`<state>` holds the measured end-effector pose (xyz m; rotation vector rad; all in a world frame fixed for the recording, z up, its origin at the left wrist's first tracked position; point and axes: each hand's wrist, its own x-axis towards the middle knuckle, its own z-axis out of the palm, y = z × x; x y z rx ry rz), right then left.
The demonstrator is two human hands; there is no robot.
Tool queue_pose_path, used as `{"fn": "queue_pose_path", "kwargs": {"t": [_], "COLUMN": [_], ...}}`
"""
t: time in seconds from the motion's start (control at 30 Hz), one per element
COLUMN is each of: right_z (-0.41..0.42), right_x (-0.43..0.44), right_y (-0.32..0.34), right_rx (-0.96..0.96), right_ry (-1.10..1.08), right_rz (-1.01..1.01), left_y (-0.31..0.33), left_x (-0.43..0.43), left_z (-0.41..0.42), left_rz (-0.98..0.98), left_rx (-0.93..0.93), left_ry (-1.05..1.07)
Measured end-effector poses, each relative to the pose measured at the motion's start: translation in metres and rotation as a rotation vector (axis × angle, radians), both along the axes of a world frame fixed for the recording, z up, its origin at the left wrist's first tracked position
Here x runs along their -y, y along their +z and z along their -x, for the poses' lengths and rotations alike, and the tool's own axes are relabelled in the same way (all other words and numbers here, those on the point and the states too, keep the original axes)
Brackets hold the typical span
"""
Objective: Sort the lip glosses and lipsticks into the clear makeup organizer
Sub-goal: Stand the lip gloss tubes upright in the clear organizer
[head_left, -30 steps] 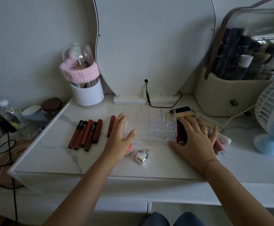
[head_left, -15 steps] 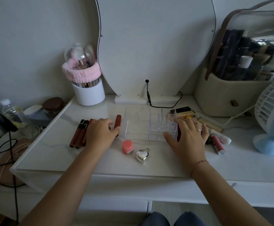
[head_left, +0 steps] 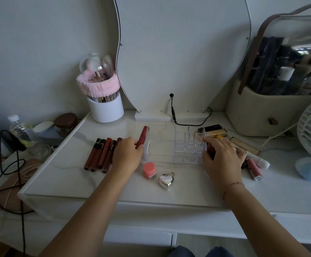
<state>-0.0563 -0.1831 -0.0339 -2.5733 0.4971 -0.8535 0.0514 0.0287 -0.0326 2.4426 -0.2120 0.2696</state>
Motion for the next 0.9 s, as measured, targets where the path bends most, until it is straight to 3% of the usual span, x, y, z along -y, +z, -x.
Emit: {"fn": "queue_pose_path", "kwargs": {"t": [0.2,0.37,0.47,0.53,0.67,0.9], "right_z": [0.000,-0.007,-0.027,-0.045,-0.076,-0.098], "right_x": [0.000,-0.001,-0.016,-0.032,-0.062,-0.067], "right_y": [0.003,0.010,0.033,0.051,0.073,0.068], "right_rx": [-0.026,-0.027,0.099,0.148,-0.017,-0.043], "right_ry": [0.011,0.011,0.145,0.318,0.657,0.750], "right_rz": [-0.047,-0.067,-0.127,-0.274,-0.639,-0.657], "left_y": [-0.008,-0.003,0.004,0.009,0.013,0.007], "left_x": [-0.002,-0.002,-0.002,0.000,0.005,0.003], "left_z": [-0.001,0.005,0.004,0.003,0.003,0.003], "left_rz": [0.231,0.569,0.619,0.652,0.610,0.610], "left_rx": [-0.001,0.036,0.061,0.033,0.015,-0.037], "left_ry": [0.007,-0.117,-0.186,-0.214,-0.226,-0.236]}}
